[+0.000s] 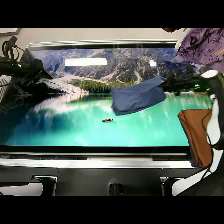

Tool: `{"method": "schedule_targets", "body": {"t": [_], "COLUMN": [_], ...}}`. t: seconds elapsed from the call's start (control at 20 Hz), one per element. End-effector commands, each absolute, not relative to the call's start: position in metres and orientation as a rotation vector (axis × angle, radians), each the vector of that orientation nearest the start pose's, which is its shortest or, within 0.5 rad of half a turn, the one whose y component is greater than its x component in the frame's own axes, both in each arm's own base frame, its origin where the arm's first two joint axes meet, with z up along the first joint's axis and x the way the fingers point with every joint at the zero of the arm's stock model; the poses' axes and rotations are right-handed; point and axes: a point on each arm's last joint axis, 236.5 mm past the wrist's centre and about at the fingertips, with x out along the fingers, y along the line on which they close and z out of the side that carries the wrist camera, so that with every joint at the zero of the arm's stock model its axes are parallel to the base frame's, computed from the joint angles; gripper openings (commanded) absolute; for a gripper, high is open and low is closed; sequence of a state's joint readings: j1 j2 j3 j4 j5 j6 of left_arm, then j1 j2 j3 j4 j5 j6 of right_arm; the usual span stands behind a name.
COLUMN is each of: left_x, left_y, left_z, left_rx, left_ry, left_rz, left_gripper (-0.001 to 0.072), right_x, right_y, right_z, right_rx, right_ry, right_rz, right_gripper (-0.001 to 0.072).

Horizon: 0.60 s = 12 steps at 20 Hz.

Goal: Fold the clothes and pants, and hang the long-sleeved shirts on hangers.

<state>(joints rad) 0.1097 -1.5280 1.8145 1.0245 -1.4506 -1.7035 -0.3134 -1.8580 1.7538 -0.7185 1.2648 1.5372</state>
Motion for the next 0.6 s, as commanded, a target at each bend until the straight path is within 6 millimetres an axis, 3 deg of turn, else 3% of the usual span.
{"method": "schedule_targets", "body": {"t": [0.0,0.15,0.3,0.4,0.55], "left_x": [0.464,0.464,0.464,0.464,0.464], "left_y": [-0.071,-0.071,-0.071,-0.071,-0.071], "left_z": [0.151,0.151,0.151,0.151,0.151], "left_rx": [-0.551,-0.551,-0.551,-0.551,-0.551], "left_ry": [1.135,1.135,1.135,1.135,1.135], "left_rz": [-0.271,-0.271,-0.271,-0.271,-0.271], "left_gripper": [0.0016,0.0016,0.0017,0.0017,0.0016], "right_x": [0.550,0.542,0.517,0.497,0.470], "right_y": [-0.075,-0.137,-0.189,-0.213,-0.232], "right_z": [0.064,0.089,0.108,0.121,0.138], "right_rx": [0.983,1.015,1.048,1.050,1.025], "right_ry": [1.009,0.914,0.855,0.834,0.825], "right_rz": [0.106,-0.043,-0.194,-0.273,-0.364], "right_gripper": [0.0029,0.0028,0.0028,0.0028,0.0028]}}
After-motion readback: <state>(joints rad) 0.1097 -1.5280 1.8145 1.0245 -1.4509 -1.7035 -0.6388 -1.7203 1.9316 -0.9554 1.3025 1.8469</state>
